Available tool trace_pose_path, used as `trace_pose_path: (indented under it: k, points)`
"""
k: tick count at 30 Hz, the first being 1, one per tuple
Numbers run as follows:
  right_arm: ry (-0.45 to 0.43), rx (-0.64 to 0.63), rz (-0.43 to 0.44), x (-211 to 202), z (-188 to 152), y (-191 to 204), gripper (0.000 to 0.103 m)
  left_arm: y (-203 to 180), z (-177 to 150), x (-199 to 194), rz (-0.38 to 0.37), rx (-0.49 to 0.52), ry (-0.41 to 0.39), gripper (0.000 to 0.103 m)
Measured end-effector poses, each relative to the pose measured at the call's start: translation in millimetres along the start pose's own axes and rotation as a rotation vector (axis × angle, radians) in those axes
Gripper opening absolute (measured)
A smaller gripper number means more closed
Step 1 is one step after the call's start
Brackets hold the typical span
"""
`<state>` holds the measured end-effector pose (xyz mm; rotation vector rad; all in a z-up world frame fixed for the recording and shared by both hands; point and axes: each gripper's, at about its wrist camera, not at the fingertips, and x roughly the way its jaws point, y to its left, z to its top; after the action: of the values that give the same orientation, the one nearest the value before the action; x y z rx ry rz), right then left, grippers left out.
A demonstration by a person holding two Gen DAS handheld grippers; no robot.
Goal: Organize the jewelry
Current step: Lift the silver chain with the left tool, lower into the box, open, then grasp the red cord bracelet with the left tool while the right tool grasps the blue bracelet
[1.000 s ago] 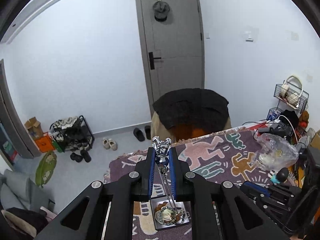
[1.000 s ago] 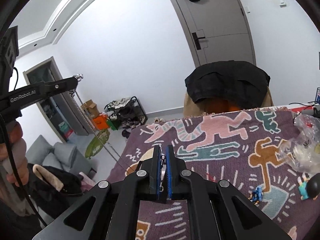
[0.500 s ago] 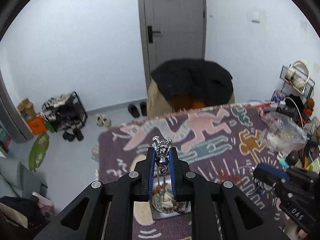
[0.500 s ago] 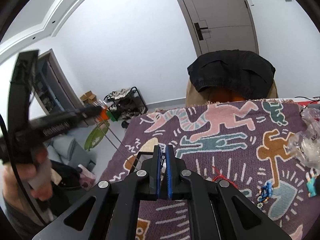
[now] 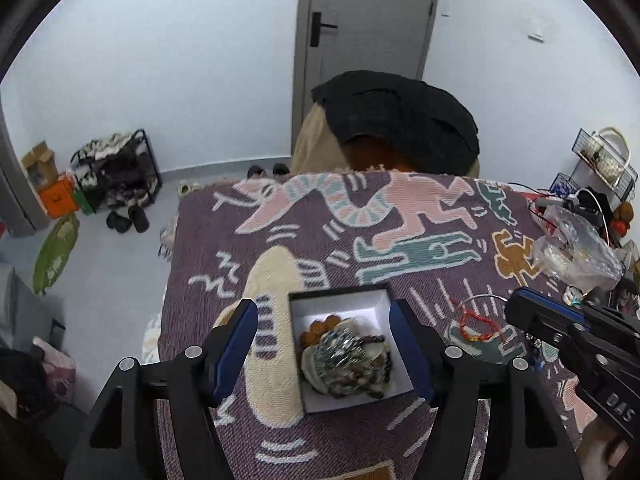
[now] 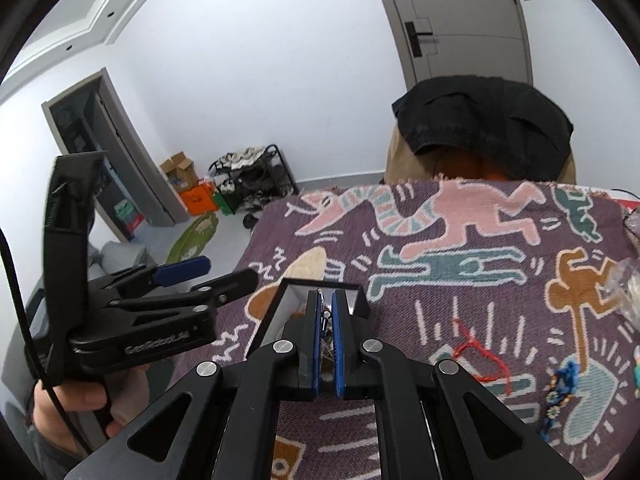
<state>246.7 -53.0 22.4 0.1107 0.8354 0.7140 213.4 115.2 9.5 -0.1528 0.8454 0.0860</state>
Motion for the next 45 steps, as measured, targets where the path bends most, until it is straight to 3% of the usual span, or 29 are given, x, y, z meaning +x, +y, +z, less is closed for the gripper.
trace_pose_path:
  k: [10,12,15,16,18,19,31,45]
  points:
    - [0.083,-0.021,0.043,58.5,-6.1,17.8,0.007,40.3,-24.7,-0.1,0.03,-0.074,-0.019,0.069]
    - [0.097,-0.026,0.005,68.2,-5.0,17.9,0.008,42.5,-26.6,0.2,0.03,-0.08,-0.022,0.069]
    - [0.127,-0.016,-0.014,76.7,-8.4,9.3,0.044,41.5,-30.0,-2.9,0.024,-0.076,-0.038,0.075]
    - [0.106,-0.009,-0.023,71.7,-11.5,2.7,0.046,40.1,-30.4,-4.1,0.02,-0.074,-0.045,0.078]
    - [0.091,0.008,-0.026,63.7,-14.4,-8.5,0.047,37.0,-31.5,-6.0,0.014,-0.074,-0.064,0.089]
    - [0.093,0.018,-0.02,59.1,-15.8,-14.6,0.047,36.0,-31.7,-6.8,0.015,-0.074,-0.069,0.089]
    - [0.019,0.117,-0.11,-17.9,-41.8,-88.7,0.047,-15.7,-34.7,-4.5,-0.056,-0.002,-0.072,0.089]
    - [0.008,0.254,-0.251,-52.9,-78.7,-163.4,0.047,-83.0,-34.9,10.1,-0.108,0.087,-0.031,0.089]
